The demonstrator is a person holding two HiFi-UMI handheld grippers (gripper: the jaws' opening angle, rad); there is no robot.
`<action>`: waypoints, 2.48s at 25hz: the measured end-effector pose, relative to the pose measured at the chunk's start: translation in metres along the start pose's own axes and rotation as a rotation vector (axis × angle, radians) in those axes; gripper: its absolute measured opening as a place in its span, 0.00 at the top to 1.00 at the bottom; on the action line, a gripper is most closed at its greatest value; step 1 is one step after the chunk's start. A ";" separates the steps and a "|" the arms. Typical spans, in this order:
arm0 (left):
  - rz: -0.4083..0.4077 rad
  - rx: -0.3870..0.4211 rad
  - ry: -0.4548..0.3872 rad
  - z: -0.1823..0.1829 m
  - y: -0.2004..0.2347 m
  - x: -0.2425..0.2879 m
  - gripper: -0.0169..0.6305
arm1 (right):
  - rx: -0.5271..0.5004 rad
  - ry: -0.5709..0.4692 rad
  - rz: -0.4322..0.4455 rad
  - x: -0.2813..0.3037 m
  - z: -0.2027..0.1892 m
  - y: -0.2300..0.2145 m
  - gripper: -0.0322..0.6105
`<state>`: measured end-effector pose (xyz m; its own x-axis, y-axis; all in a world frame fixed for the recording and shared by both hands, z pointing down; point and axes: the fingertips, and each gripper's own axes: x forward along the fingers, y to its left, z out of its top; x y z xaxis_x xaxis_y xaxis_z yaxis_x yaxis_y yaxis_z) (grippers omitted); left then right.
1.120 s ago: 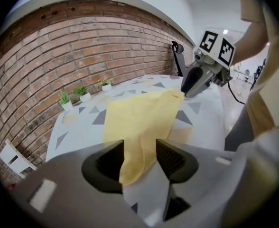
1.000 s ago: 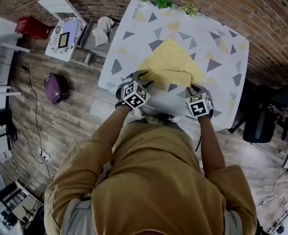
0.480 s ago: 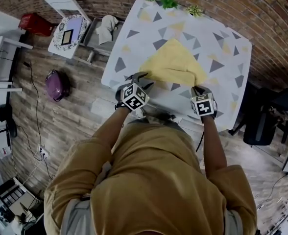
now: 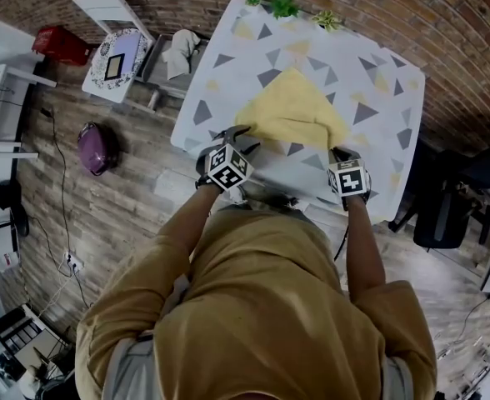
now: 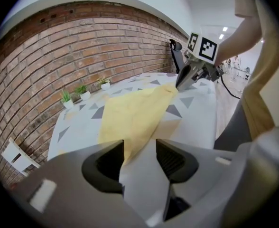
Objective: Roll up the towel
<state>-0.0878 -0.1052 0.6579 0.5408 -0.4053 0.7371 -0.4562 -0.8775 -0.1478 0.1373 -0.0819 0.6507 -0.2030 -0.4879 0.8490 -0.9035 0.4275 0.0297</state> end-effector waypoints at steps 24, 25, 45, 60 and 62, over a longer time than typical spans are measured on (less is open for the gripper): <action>-0.006 0.169 -0.066 0.027 -0.001 -0.003 0.63 | -0.488 -0.085 0.056 0.004 0.019 0.056 0.77; -0.020 0.180 -0.065 0.027 -0.004 -0.003 0.63 | -0.488 -0.082 0.052 0.005 0.019 0.054 0.77; -0.146 0.148 0.053 0.003 -0.005 0.015 0.67 | -0.529 -0.003 0.027 0.020 0.012 0.027 0.77; -0.171 0.103 0.034 0.000 -0.007 0.012 0.85 | -0.574 0.031 0.073 0.023 0.002 0.036 0.91; -0.164 0.107 0.044 -0.003 -0.007 0.010 0.86 | -0.551 0.042 0.086 0.019 -0.001 0.037 0.91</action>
<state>-0.0814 -0.1028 0.6686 0.5691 -0.2456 0.7847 -0.2855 -0.9540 -0.0916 0.1007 -0.0750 0.6685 -0.2419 -0.4074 0.8807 -0.5510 0.8047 0.2209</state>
